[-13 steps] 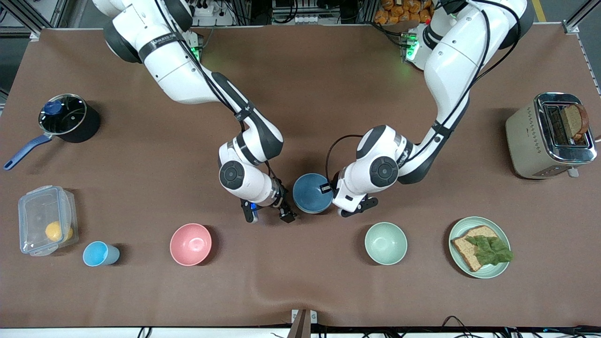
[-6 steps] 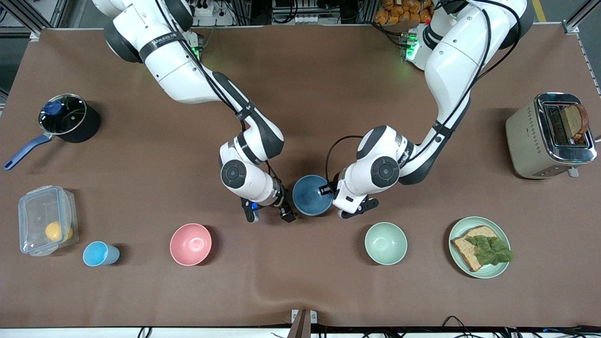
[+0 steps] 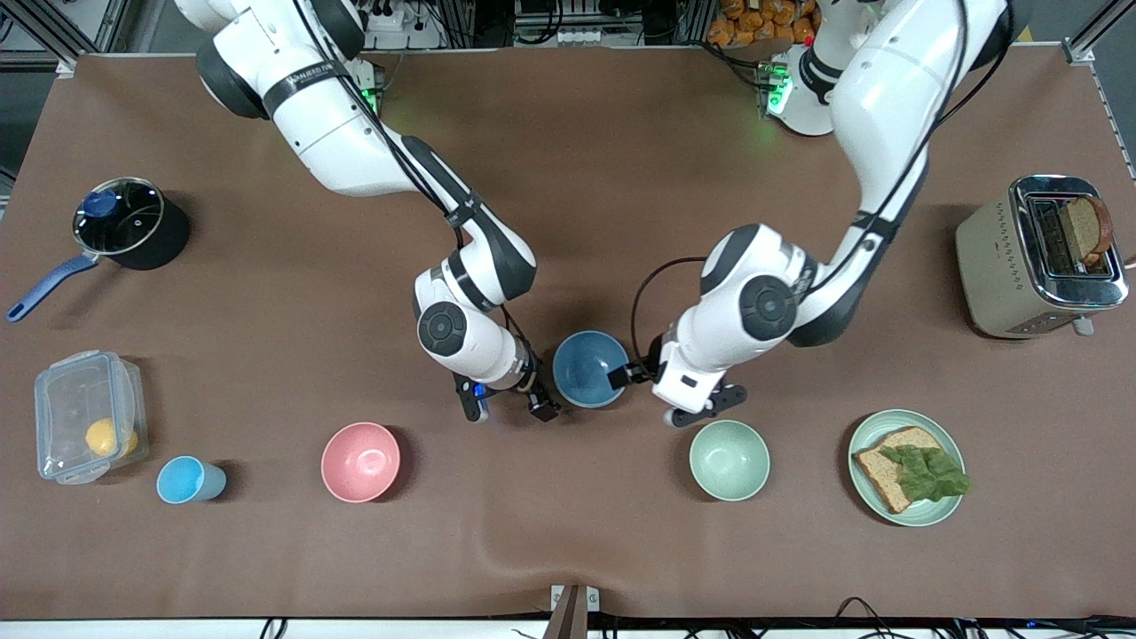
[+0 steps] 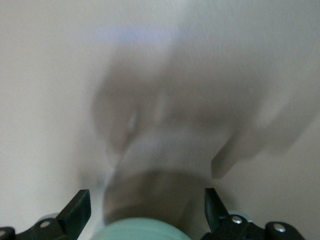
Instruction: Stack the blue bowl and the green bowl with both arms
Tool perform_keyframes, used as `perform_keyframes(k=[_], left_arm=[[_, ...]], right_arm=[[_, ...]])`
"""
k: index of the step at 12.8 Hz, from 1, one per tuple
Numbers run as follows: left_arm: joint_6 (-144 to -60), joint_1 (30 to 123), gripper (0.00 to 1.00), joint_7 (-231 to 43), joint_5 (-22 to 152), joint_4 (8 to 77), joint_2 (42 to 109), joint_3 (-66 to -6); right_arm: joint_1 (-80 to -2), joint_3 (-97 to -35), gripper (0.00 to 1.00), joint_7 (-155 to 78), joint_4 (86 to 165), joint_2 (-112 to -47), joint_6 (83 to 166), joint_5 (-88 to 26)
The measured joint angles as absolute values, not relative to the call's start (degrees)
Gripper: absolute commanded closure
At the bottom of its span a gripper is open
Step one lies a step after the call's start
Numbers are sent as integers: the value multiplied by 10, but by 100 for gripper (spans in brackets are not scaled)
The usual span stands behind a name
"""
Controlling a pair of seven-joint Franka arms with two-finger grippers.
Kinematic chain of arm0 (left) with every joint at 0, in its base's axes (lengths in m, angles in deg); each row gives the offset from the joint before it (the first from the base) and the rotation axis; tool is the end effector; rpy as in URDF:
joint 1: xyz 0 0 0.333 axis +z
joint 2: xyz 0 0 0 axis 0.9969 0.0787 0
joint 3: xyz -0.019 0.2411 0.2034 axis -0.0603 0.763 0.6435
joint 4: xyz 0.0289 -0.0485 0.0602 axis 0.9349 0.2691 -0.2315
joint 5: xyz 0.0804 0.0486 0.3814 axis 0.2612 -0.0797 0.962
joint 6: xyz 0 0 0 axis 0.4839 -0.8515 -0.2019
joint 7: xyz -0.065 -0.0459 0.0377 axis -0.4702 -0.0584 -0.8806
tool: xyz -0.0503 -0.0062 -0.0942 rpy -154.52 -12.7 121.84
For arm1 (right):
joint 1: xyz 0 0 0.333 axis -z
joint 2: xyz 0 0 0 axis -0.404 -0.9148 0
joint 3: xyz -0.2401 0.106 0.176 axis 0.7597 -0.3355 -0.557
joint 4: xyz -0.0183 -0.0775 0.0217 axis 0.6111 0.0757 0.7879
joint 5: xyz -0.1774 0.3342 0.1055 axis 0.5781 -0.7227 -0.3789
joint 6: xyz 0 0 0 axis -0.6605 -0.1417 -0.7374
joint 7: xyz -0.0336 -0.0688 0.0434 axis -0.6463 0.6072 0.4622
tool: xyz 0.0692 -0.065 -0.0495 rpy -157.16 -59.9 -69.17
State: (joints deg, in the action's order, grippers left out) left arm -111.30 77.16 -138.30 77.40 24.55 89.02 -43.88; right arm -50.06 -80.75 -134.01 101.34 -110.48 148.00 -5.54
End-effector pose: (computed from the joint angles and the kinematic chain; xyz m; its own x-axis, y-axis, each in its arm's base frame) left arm 0.6424 -0.3556 0.3408 0.9341 0.3470 -0.0836 0.3565 -0.8956 0.2662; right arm 0.6385 0.4161 0.1894 0.3909 -0.8776 -0.2774 -0.9200 -0.3632 -0.1474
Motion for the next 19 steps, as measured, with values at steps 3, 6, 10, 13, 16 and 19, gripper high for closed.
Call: perform_keyframes(k=[3, 6, 10, 13, 16, 19], left_arm=[[-1020, 801, 0, -1382, 828, 244, 806, -439], [-923, 837, 0, -1338, 836, 244, 719, -438], [-851, 915, 0, -1169, 836, 248, 646, -436], [-814, 933, 0, -1072, 832, 249, 619, -416], [-787, 907, 0, -1013, 809, 256, 585, -354], [-780, 871, 0, -951, 785, 277, 559, -264]], right_arm=[[-465, -806, 0, -1273, 998, -1097, 1415, -45], [-412, -806, 0, -1151, 989, -1061, 1282, -45], [-323, -804, 0, -969, 987, -1012, 1132, -44], [-263, -804, 0, -831, 1012, -978, 1068, -31], [-254, -807, 0, -781, 1093, -904, 1065, -9], [-257, -811, 0, -706, 1150, -794, 1063, -4]])
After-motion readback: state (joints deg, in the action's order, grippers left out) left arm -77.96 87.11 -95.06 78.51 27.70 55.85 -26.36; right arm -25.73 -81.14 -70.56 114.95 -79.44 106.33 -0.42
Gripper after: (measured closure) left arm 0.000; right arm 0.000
